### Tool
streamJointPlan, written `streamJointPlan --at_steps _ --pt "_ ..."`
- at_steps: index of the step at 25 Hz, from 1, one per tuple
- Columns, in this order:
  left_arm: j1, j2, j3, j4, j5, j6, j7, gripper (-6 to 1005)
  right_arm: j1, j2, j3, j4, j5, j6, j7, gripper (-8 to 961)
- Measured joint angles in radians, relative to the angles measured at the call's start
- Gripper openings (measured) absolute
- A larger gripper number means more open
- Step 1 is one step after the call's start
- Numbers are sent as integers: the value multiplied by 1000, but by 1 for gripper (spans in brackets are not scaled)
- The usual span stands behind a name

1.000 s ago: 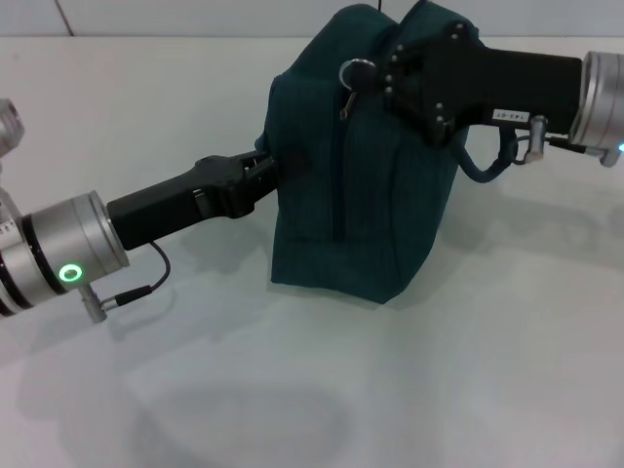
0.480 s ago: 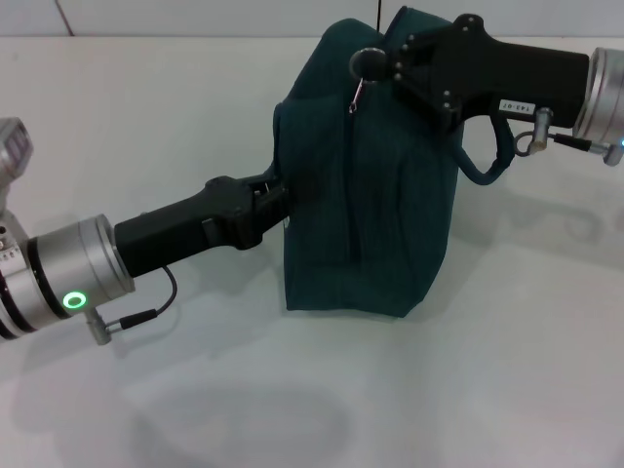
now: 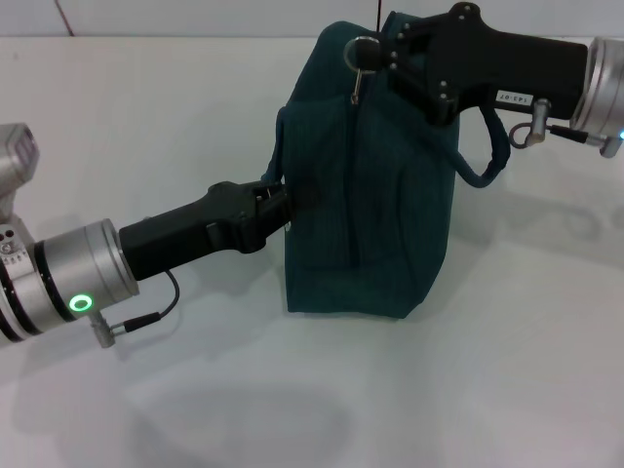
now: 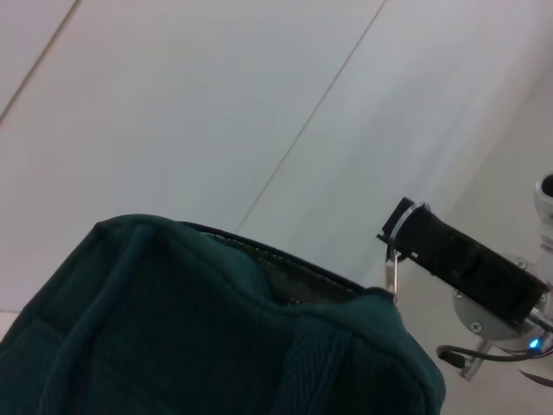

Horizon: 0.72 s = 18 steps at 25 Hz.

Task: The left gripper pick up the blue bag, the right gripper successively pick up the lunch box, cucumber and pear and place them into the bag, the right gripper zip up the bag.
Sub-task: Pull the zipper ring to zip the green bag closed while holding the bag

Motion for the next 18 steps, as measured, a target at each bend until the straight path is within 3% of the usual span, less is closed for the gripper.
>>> streamJointPlan --at_steps 18 --pt "22 0 0 -22 -1 35 71 55 15 0 1 47 23 74 -2 10"
